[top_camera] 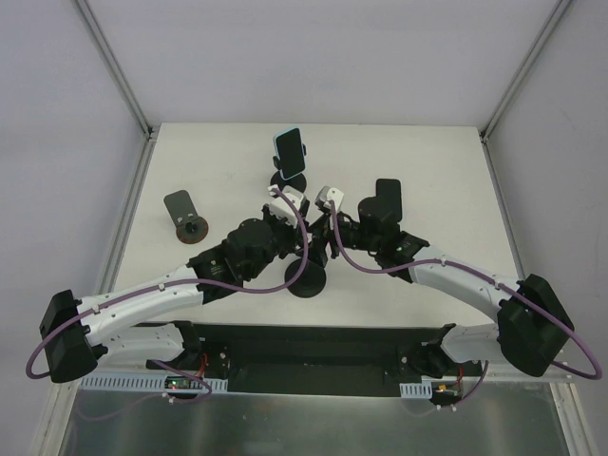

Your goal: Remove the phone from the phone stand

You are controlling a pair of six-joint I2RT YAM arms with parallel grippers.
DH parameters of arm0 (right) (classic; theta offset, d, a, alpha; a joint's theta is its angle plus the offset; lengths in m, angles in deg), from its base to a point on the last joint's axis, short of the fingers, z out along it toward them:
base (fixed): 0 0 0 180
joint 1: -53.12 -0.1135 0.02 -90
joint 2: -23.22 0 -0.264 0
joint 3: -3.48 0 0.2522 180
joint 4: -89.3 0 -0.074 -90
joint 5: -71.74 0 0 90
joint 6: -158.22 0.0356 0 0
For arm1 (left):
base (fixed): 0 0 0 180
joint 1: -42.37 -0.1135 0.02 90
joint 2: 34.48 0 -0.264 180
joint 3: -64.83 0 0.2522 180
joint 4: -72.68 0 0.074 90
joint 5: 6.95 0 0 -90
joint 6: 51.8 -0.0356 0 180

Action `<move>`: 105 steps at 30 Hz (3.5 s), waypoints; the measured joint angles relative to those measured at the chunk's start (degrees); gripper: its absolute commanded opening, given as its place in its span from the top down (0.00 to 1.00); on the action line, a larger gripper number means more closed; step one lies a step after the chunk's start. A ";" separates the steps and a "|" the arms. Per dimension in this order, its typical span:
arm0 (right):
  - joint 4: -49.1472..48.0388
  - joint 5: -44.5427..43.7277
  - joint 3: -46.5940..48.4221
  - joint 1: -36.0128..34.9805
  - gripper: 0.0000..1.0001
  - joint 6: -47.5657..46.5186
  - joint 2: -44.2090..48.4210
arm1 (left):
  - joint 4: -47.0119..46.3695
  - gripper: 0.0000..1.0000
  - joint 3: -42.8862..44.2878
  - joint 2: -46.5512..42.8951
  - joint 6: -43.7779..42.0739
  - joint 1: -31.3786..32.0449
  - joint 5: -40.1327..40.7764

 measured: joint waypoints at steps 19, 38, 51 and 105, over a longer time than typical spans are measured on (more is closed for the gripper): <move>-1.40 -0.61 -0.17 0.33 0.34 4.98 0.26 | -0.04 1.00 0.35 0.59 2.51 0.72 3.61; -5.42 1.90 -0.48 0.74 0.74 5.51 0.85 | 0.00 1.00 0.48 0.81 4.04 0.61 5.64; -8.59 6.97 -1.46 1.77 0.99 2.64 0.15 | -0.55 1.00 0.63 1.29 2.73 -0.42 6.84; -16.44 3.74 -8.98 1.05 0.32 5.09 -1.53 | 0.83 1.00 1.14 1.09 5.51 -1.31 5.31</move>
